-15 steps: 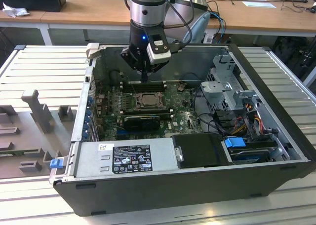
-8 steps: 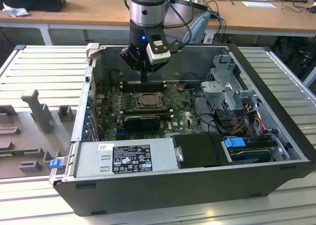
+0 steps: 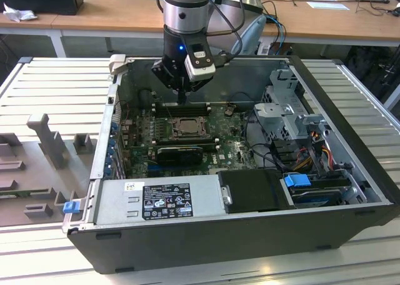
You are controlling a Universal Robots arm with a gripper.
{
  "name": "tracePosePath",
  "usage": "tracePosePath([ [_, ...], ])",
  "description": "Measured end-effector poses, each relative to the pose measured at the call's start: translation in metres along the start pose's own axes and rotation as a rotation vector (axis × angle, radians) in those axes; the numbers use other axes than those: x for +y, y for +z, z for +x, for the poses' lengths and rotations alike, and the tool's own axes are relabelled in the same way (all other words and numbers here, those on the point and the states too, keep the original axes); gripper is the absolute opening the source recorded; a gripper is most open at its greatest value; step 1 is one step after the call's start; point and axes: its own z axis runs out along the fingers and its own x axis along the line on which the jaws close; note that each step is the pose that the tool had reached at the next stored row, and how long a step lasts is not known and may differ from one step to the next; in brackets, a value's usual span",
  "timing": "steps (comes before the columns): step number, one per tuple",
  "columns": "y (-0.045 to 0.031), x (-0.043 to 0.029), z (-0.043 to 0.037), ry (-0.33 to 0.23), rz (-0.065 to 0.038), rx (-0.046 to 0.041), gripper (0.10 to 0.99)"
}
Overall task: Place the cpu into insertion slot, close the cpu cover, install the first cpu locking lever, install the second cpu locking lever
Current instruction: 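Install the first cpu locking lever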
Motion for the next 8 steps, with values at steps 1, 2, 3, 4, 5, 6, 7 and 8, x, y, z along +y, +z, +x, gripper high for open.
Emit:
tracePosePath([
  [1,0.0000,-0.0001,0.0004,-0.002,0.000,0.0001,0.106],
  [2,0.0000,-0.0002,0.0007,-0.006,0.000,0.0003,0.106],
  [3,0.0001,-0.0002,0.0008,-0.012,0.000,0.0005,0.106],
  [4,0.0002,-0.0002,0.0009,-0.027,0.001,0.0012,0.106],
  [5,0.0004,-0.0002,0.0009,-0.044,0.001,0.0018,0.106],
  [6,0.0007,-0.0003,0.0009,-0.079,0.001,0.0033,0.106],
  [7,0.0013,-0.0002,0.0009,-0.112,0.002,0.0045,0.106],
  [8,0.0013,-0.0003,0.0009,-0.131,0.002,0.0050,0.106],
])
